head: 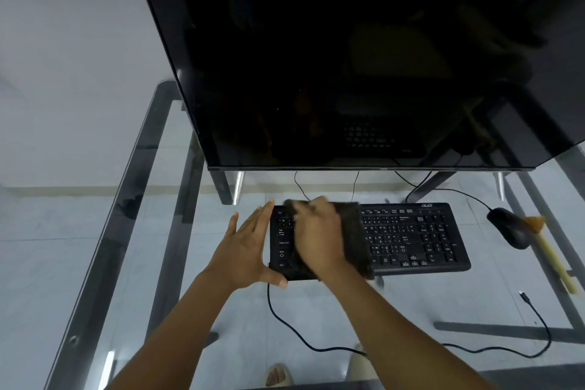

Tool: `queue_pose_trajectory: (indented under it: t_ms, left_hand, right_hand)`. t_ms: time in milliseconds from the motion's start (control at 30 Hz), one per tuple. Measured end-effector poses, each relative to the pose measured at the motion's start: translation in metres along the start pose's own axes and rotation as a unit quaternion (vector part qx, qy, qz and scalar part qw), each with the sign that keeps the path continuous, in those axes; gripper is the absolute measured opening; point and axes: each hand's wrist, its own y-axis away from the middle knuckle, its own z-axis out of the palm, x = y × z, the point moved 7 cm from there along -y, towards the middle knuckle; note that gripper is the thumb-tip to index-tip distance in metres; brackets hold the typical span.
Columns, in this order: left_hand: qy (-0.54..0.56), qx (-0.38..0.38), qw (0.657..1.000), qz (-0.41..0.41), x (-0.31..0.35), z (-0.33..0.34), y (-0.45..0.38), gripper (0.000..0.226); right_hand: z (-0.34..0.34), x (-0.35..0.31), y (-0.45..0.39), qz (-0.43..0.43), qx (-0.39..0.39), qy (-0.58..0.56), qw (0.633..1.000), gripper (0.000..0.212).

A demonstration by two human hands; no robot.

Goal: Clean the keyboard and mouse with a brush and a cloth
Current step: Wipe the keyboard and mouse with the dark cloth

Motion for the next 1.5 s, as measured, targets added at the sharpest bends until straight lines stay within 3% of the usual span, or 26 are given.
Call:
queue_pose_trajectory:
  t_ms: [100, 267, 367, 433, 567, 633, 700, 733, 867, 900, 1000, 1033, 1067, 1133, 1200, 1267, 1333, 1367, 1500]
  left_hand:
    - [-0.008, 0.008, 1.0, 0.006, -0.001, 0.001, 0.0, 0.147]
    - [0.0, 0.003, 1.0, 0.0, -0.002, 0.003, -0.002, 0.144]
    - [-0.03, -0.007, 1.0, 0.006, -0.001, 0.003, -0.001, 0.141]
    - [-0.054, -0.018, 0.998, 0.006, 0.002, 0.003, -0.001, 0.139]
    - [-0.066, -0.034, 0.997, -0.007, 0.005, 0.001, 0.0, 0.139]
    - [-0.075, -0.035, 0.997, -0.013, 0.003, 0.001, 0.0, 0.141]
    - [-0.089, -0.042, 0.995, -0.013, 0.003, 0.001, 0.0, 0.142]
    - [-0.101, -0.048, 0.994, -0.01, 0.003, 0.0, 0.0, 0.142]
    - [-0.136, -0.072, 0.988, -0.008, 0.015, 0.0, -0.003, 0.134]
    - [-0.137, -0.071, 0.988, -0.006, 0.023, 0.001, -0.006, 0.131]
    - [-0.139, -0.059, 0.988, 0.038, 0.062, 0.012, -0.021, 0.116]
    - [-0.131, -0.057, 0.988, 0.054, 0.075, 0.018, -0.027, 0.111]
    - [-0.124, -0.061, 0.988, 0.066, 0.085, 0.024, -0.031, 0.109]
    - [-0.118, -0.08, 0.986, 0.082, 0.1, 0.036, -0.036, 0.11]
    - [-0.113, -0.086, 0.986, 0.093, 0.109, 0.045, -0.04, 0.114]
    - [-0.105, -0.087, 0.985, 0.106, 0.118, 0.051, -0.045, 0.118]
    - [-0.104, -0.099, 0.983, 0.118, 0.127, 0.055, -0.051, 0.123]
    - [-0.105, -0.11, 0.981, 0.123, 0.132, 0.058, -0.054, 0.124]
    - [-0.103, -0.124, 0.98, 0.115, 0.142, 0.061, -0.067, 0.123]
  right_hand:
    - [0.02, -0.033, 0.025, -0.13, -0.111, -0.024, 0.985, 0.024]
    - [-0.014, 0.024, 0.006, -0.028, -0.003, 0.01, 1.0, 0.034]
    - [0.009, -0.021, 0.053, -0.186, -0.14, 0.007, 0.973, 0.043]
    - [0.012, -0.016, 0.064, -0.241, -0.182, 0.012, 0.953, 0.049]
    - [-0.016, 0.043, 0.036, -0.029, -0.03, -0.003, 0.999, 0.045]
    - [-0.007, 0.017, 0.054, -0.11, -0.079, 0.02, 0.991, 0.051]
    - [0.006, -0.006, 0.085, -0.227, -0.165, 0.018, 0.96, 0.051]
    - [0.003, -0.003, 0.087, -0.242, -0.172, 0.016, 0.955, 0.05]
    - [-0.034, 0.066, 0.064, -0.016, -0.015, -0.008, 1.0, 0.044]
    - [-0.037, 0.07, 0.068, -0.007, -0.001, 0.004, 1.0, 0.044]
    - [-0.025, 0.051, 0.096, -0.13, -0.095, 0.006, 0.987, 0.04]
    - [-0.033, 0.061, 0.094, -0.131, -0.099, 0.002, 0.986, 0.037]
    - [-0.044, 0.078, 0.086, -0.09, -0.081, -0.003, 0.993, 0.035]
    - [-0.071, 0.122, 0.074, 0.032, 0.047, -0.015, 0.998, 0.035]
    - [-0.076, 0.137, 0.078, 0.082, 0.093, 0.005, 0.992, 0.04]
    - [-0.053, 0.106, 0.086, -0.009, -0.007, 0.008, 1.0, 0.04]
    - [-0.048, 0.098, 0.091, -0.049, -0.071, -0.018, 0.996, 0.021]
    - [-0.057, 0.11, 0.086, -0.034, -0.062, -0.028, 0.997, 0.021]
    - [-0.111, 0.182, 0.077, 0.156, 0.122, 0.004, 0.98, 0.031]
